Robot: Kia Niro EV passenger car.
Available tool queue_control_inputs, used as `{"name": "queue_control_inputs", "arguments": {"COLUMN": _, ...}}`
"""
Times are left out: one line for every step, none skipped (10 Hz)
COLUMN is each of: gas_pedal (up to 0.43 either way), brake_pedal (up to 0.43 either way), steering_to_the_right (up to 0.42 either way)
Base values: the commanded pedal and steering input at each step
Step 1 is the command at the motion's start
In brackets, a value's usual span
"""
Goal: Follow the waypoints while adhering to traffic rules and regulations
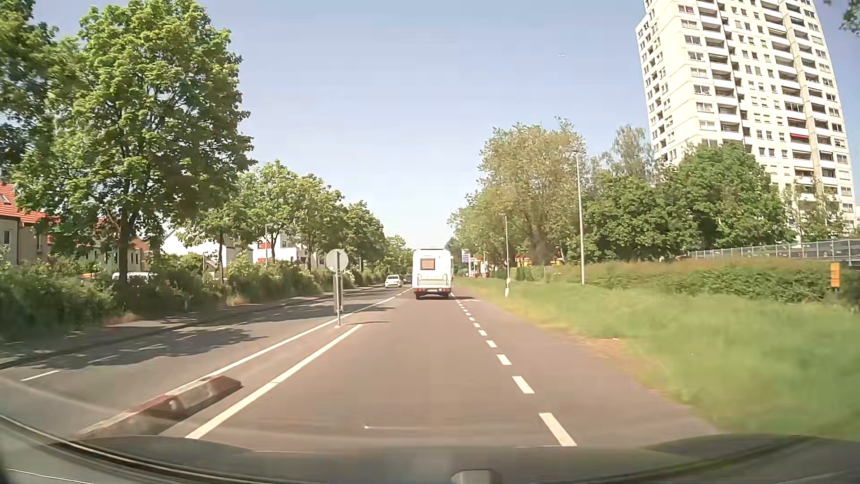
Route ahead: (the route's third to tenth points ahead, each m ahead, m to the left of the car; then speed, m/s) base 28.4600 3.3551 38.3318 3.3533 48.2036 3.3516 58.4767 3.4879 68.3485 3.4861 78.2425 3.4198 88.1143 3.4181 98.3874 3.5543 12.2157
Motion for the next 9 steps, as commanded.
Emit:
{"name": "queue_control_inputs", "arguments": {"gas_pedal": 0.150, "brake_pedal": 0.000, "steering_to_the_right": -0.003}}
{"name": "queue_control_inputs", "arguments": {"gas_pedal": 0.150, "brake_pedal": 0.000, "steering_to_the_right": -0.002}}
{"name": "queue_control_inputs", "arguments": {"gas_pedal": 0.150, "brake_pedal": 0.000, "steering_to_the_right": -0.002}}
{"name": "queue_control_inputs", "arguments": {"gas_pedal": 0.150, "brake_pedal": 0.000, "steering_to_the_right": -0.002}}
{"name": "queue_control_inputs", "arguments": {"gas_pedal": 0.150, "brake_pedal": 0.000, "steering_to_the_right": -0.002}}
{"name": "queue_control_inputs", "arguments": {"gas_pedal": 0.150, "brake_pedal": 0.000, "steering_to_the_right": -0.002}}
{"name": "queue_control_inputs", "arguments": {"gas_pedal": 0.150, "brake_pedal": 0.000, "steering_to_the_right": -0.002}}
{"name": "queue_control_inputs", "arguments": {"gas_pedal": 0.150, "brake_pedal": 0.000, "steering_to_the_right": -0.002}}
{"name": "queue_control_inputs", "arguments": {"gas_pedal": 0.150, "brake_pedal": 0.000, "steering_to_the_right": -0.003}}
